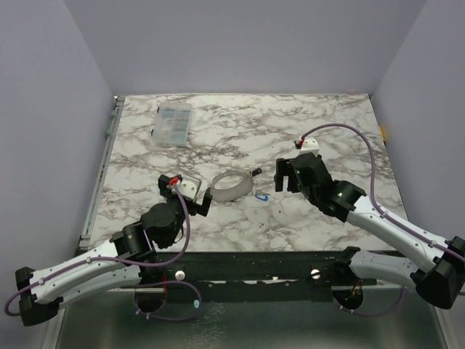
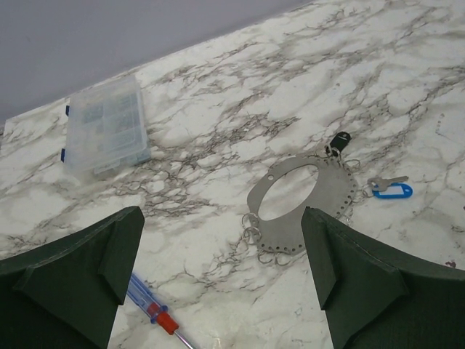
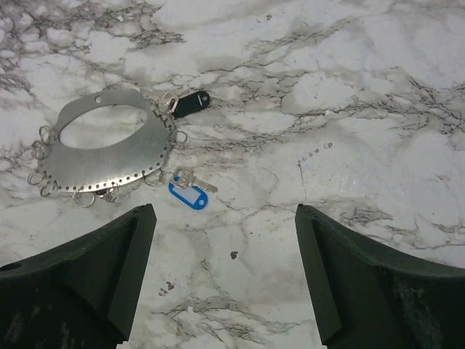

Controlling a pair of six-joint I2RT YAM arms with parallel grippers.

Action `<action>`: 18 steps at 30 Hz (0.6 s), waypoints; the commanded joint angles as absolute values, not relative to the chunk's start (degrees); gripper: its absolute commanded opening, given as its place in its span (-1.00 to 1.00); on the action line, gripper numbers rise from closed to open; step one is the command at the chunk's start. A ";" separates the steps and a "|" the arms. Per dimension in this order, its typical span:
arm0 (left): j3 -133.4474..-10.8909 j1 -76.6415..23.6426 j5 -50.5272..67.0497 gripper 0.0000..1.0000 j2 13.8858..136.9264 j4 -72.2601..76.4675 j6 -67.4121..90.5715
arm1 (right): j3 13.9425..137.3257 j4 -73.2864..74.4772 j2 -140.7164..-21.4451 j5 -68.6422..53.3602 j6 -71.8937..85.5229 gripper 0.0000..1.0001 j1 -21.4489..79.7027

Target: Put the keys on the keyring

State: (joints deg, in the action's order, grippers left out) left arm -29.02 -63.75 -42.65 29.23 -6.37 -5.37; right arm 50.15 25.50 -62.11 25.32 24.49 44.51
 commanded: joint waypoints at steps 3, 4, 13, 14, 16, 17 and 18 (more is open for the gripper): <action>-26.05 -62.16 -46.50 0.98 31.30 -2.70 -6.35 | 45.04 19.06 -54.69 29.97 25.20 0.76 44.47; -25.83 -61.61 -46.63 0.98 31.78 -2.27 -6.08 | 43.90 18.02 -53.46 29.66 24.69 0.76 44.45; -23.04 -49.44 -43.56 0.98 36.34 4.58 -3.97 | 35.11 11.73 -43.87 25.00 21.03 0.77 44.47; -22.46 -47.66 -42.06 0.98 36.95 5.69 -3.77 | 34.28 11.20 -42.99 24.86 20.53 0.77 44.46; -22.03 -44.53 -40.05 0.98 38.41 7.12 -3.25 | 32.89 9.87 -41.29 25.06 19.94 0.82 44.43; -22.01 -43.35 -39.54 0.98 39.09 7.35 -2.87 | 31.96 8.59 -40.56 24.67 20.45 0.85 44.47; -21.74 -42.15 -39.15 0.98 39.55 7.77 -2.87 | 31.30 6.53 -40.06 23.57 20.01 0.85 44.47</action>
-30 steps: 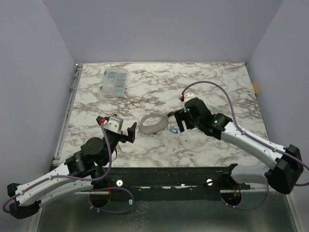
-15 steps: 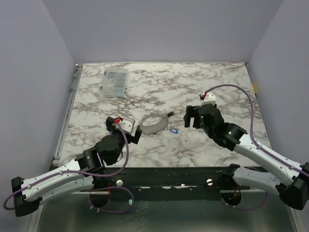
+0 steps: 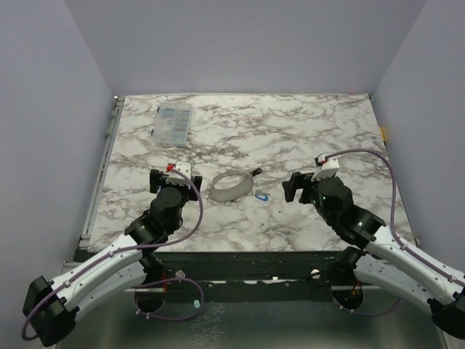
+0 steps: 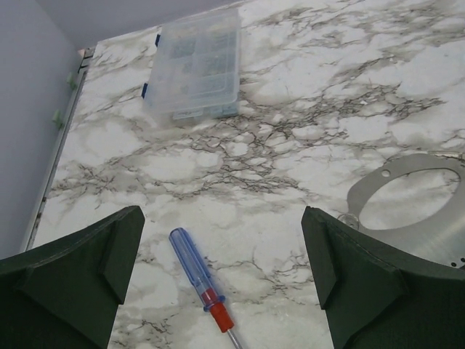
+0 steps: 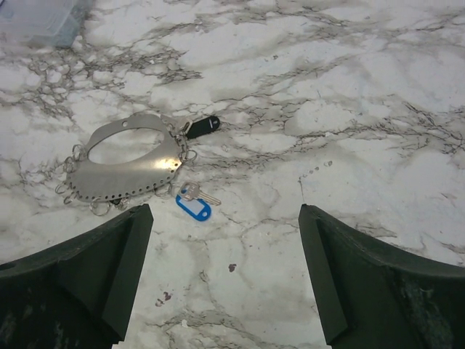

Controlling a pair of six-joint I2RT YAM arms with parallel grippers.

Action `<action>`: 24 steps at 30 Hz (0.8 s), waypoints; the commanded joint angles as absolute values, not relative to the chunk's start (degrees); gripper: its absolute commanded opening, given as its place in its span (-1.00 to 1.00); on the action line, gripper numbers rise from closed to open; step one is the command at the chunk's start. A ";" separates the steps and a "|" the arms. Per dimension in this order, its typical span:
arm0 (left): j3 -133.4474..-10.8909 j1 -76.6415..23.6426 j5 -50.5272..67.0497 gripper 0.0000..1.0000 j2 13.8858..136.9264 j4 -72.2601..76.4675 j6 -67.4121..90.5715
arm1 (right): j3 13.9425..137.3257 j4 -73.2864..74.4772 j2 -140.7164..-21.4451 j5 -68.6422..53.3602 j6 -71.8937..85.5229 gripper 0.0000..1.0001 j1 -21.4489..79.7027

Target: Put the keys on the keyring

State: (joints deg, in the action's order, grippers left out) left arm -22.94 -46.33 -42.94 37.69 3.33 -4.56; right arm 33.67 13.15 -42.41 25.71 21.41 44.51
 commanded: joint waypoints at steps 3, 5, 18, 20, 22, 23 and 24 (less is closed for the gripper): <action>-19.06 -37.89 -36.38 0.98 39.90 12.70 -3.66 | 30.88 3.57 -39.69 22.00 19.46 0.85 44.47; -16.20 -33.89 -33.17 0.98 40.55 18.44 -3.91 | 31.20 3.28 -40.08 22.94 19.49 0.85 44.47; -14.85 -12.52 -22.97 0.98 70.71 44.46 0.78 | 30.94 1.02 -41.43 33.15 19.82 0.87 44.47; -14.66 -12.10 -22.79 0.98 74.89 48.09 0.28 | 30.57 1.41 -40.43 32.94 20.20 0.87 44.46; -14.41 -11.86 -22.68 0.98 78.33 53.40 0.26 | 30.06 1.49 -39.01 32.83 20.01 0.87 44.47; -14.98 -11.86 -22.46 0.98 79.36 53.84 0.26 | 29.79 1.46 -38.54 33.06 19.78 0.87 44.47; -15.62 -11.81 -21.88 0.98 80.58 54.48 0.26 | 29.60 1.35 -38.12 33.25 19.55 0.87 44.47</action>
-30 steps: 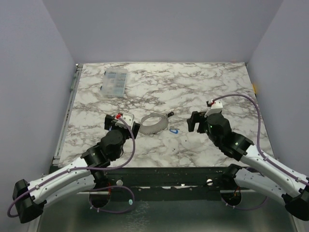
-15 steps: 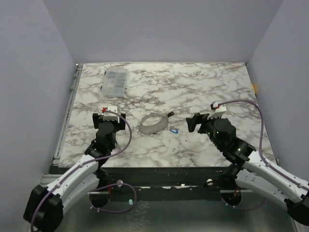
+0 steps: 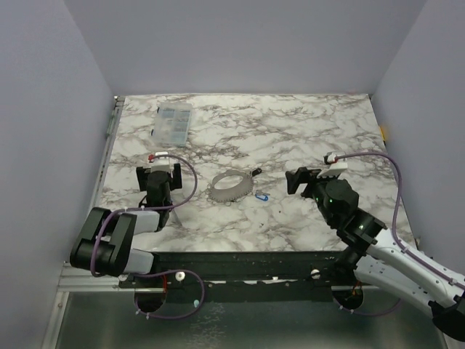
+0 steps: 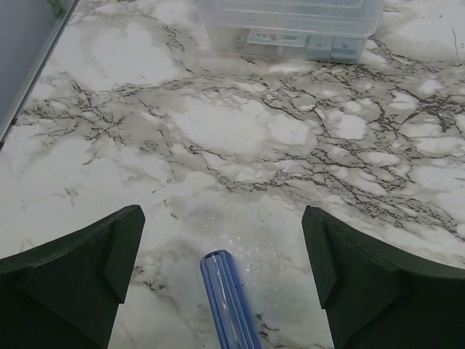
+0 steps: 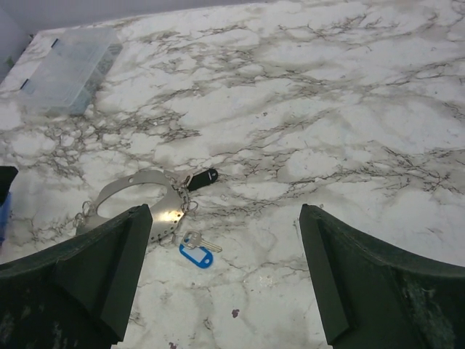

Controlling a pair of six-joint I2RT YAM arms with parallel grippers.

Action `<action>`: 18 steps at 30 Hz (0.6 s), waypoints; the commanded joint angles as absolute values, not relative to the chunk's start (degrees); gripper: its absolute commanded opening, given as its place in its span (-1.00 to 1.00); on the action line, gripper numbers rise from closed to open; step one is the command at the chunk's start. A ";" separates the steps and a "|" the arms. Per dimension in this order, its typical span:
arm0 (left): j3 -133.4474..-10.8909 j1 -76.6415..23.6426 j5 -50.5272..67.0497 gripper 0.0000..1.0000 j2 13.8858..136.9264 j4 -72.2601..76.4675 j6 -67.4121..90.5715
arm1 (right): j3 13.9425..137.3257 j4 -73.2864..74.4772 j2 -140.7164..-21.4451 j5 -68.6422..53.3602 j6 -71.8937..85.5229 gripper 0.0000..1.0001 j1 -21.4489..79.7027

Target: Put the keys on the keyring

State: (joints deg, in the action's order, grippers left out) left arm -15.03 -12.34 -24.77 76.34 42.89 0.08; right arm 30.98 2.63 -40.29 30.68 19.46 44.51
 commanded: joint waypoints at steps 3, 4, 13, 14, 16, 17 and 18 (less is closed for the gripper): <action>-18.17 -11.79 -18.46 0.98 84.31 55.56 -2.15 | 29.64 1.10 -37.71 34.30 19.23 0.88 44.45; -19.15 -11.82 -18.44 0.98 85.54 55.88 -2.46 | 29.81 1.06 -37.75 34.24 19.13 0.88 44.47; -15.49 -6.96 -15.47 0.98 94.95 74.32 -0.23 | 30.98 0.61 -38.72 33.88 19.07 0.88 44.46; -14.93 -7.02 -13.80 0.98 95.44 75.09 -0.65 | 30.56 -0.30 -38.68 33.67 19.07 0.88 44.47; -15.31 -7.04 -13.05 0.98 94.96 74.26 -0.80 | 29.62 -2.80 -38.63 33.28 19.32 0.87 44.47; -15.31 -7.02 -13.06 0.98 95.15 74.19 -0.95 | 28.96 -4.05 -38.67 32.70 19.71 0.87 44.46; -15.48 -7.00 -14.13 0.98 94.77 73.16 -0.51 | 28.45 -5.59 -38.67 32.00 20.03 0.86 44.47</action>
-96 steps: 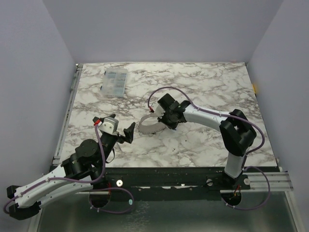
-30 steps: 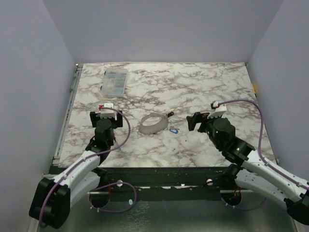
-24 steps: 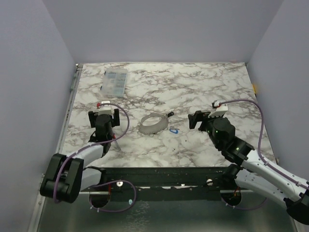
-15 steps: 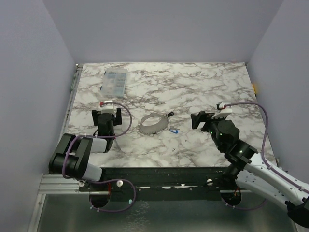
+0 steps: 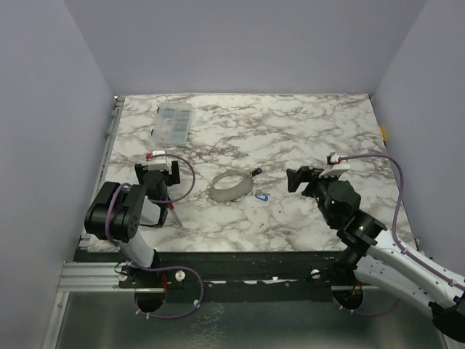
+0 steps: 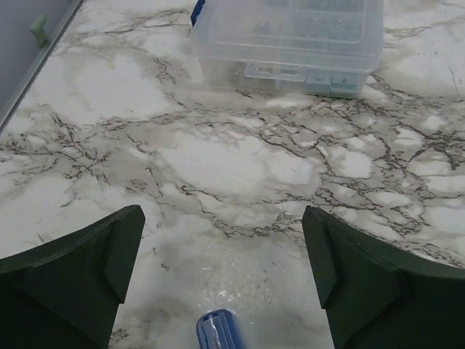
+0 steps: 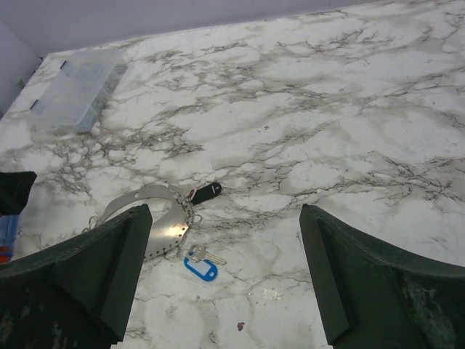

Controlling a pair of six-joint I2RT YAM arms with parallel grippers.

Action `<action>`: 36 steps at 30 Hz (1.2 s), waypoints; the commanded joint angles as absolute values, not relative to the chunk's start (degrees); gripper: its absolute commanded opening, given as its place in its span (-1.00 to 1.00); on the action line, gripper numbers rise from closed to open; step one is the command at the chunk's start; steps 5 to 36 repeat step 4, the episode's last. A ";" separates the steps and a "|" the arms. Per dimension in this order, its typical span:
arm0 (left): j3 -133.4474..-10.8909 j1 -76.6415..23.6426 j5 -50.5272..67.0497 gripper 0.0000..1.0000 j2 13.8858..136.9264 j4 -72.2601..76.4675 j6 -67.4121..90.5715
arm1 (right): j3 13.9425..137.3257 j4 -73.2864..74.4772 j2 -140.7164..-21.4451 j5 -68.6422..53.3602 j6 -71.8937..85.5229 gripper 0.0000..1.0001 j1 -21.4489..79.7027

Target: Put the keys on the keyring

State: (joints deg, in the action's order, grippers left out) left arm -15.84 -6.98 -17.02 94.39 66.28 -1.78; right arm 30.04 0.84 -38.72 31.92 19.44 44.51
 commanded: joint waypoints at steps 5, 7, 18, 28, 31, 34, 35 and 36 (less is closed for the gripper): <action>-15.49 -7.69 -18.34 0.98 94.86 73.43 0.89 | 29.32 -6.61 -39.49 29.62 21.29 0.88 44.43; -15.49 -7.69 -18.34 0.98 94.86 73.43 0.89 | 29.32 -6.61 -39.49 29.62 21.29 0.88 44.43; -15.49 -7.69 -18.34 0.98 94.86 73.43 0.89 | 29.32 -6.61 -39.49 29.62 21.29 0.88 44.43; -15.49 -7.69 -18.34 0.98 94.86 73.43 0.89 | 29.32 -6.61 -39.49 29.62 21.29 0.88 44.43; -15.49 -7.69 -18.34 0.98 94.86 73.43 0.89 | 29.32 -6.61 -39.49 29.62 21.29 0.88 44.43; -15.49 -7.69 -18.34 0.98 94.86 73.43 0.89 | 29.32 -6.61 -39.49 29.62 21.29 0.88 44.43; -15.49 -7.69 -18.34 0.98 94.86 73.43 0.89 | 29.32 -6.61 -39.49 29.62 21.29 0.88 44.43; -15.49 -7.69 -18.34 0.98 94.86 73.43 0.89 | 29.32 -6.61 -39.49 29.62 21.29 0.88 44.43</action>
